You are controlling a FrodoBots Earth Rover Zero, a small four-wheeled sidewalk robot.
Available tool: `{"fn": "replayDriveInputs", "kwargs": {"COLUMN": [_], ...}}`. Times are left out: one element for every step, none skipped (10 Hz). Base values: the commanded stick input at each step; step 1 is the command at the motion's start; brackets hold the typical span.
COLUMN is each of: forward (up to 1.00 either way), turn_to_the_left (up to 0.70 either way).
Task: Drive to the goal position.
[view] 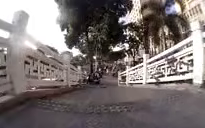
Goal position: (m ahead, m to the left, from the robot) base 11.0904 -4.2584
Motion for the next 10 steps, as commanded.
{"fn": "replayDriveInputs", "kwargs": {"forward": [0.45, 0.45, 0.45, 0.45, 0.45, 0.45, 0.45, 0.45, 0.45, 0.45], "turn_to_the_left": [0.0, 0.0, 0.0, 0.0, 0.0, 0.0, 0.0, 0.0, 0.02, 0.01]}}
